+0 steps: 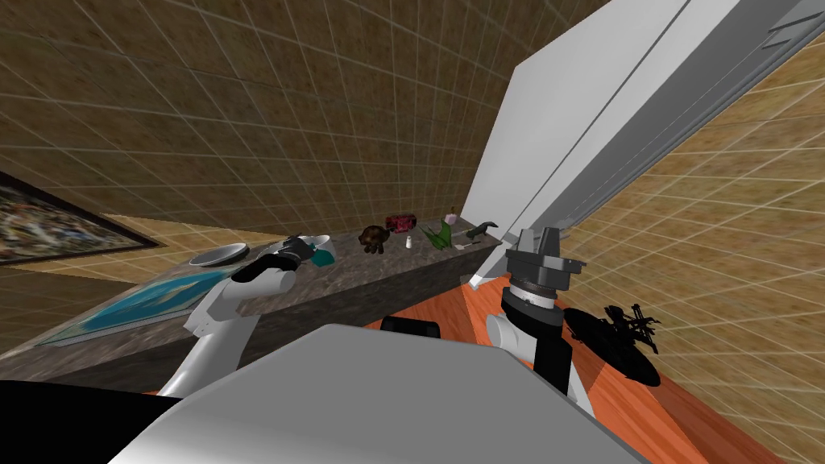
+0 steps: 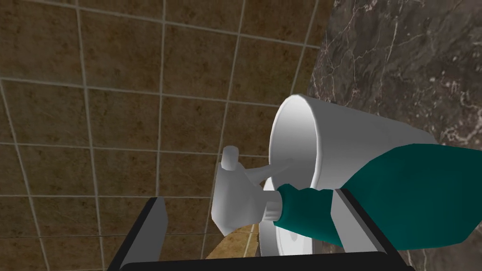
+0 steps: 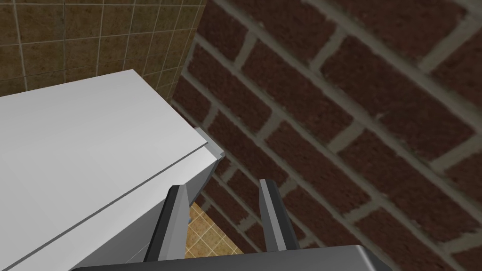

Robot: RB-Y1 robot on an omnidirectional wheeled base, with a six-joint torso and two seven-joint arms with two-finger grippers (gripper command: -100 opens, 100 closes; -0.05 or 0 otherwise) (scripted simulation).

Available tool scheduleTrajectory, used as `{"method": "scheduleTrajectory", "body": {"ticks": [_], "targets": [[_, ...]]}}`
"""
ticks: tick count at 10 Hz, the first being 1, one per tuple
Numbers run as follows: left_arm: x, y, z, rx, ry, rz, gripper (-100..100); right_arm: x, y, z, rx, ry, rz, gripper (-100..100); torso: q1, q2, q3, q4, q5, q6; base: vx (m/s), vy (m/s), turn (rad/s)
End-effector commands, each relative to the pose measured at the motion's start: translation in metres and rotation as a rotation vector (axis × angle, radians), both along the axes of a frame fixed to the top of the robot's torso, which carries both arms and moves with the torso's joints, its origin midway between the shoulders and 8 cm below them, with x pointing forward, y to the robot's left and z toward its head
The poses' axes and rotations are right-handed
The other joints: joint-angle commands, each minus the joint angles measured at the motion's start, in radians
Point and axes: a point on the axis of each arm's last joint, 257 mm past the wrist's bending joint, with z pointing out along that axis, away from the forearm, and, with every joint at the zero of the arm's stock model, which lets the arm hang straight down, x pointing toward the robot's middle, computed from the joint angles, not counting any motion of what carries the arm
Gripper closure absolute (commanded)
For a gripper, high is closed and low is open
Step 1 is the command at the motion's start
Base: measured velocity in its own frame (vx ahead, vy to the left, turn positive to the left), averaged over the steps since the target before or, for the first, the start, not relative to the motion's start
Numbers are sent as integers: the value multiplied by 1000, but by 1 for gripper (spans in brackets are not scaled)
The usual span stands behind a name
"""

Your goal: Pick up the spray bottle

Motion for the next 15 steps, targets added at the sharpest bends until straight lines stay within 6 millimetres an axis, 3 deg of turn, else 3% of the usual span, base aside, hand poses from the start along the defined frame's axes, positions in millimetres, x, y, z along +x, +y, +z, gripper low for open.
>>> {"method": "scheduleTrajectory", "body": {"ticks": [1, 3, 4, 5, 7, 8, 11, 12, 14, 15], "targets": [[-4, 20, -1, 14, 16, 14, -100, 0, 0, 0, 0, 0, 0, 0, 0, 0, 0, 0, 0, 0, 17, -49, -71], [-3, 17, -10, -2, 30, -5, -100, 0, 0, 0, 0, 0, 0, 0, -3, 2, 1, 1, -1, 0, 11, -44, -9], [-9, 38, -6, 13, 36, 17, -100, 0, 0, 0, 0, 0, 0, 0, -2, 3, 2, 1, -1, 0, 5, -63, -66], [-10, 39, -16, -3, 51, 13, -100, 0, 0, 0, 0, 0, 0, 0, -3, 3, 2, 1, -1, 0, 7, -61, -29], [-7, 35, -17, -5, 52, -9, -100, 0, 0, 0, 0, 0, 0, 0, -2, 3, 2, 1, -1, 0, 2, -14, 5], [-14, 56, -15, 4, 58, 15, -100, 0, 0, 0, 0, 0, 0, 0, -1, 3, 2, 1, 0, 0, 9, -48, -83], [-12, 52, -22, -8, 66, -9, -100, 0, 0, 0, 0, 0, 0, 0, -2, 3, 2, 1, 0, 0, 9, -30, -1], [-19, 73, -18, 2, 67, 14, -100, 0, 0, 0, 0, 0, 0, 0, -1, 3, 2, 1, 0, 0, 5, -45, -66], [-18, 71, -24, -8, 75, -5, -100, 0, 0, 0, 0, 0, 0, 0, -3, 3, 2, 0, 0, -1, 8, -42, -15], [-26, 93, -18, 4, 71, 23, -100, 0, 0, 0, 0, 0, 0, 0, -2, 3, 2, 0, 1, -1, 23, -62, -64]]}}
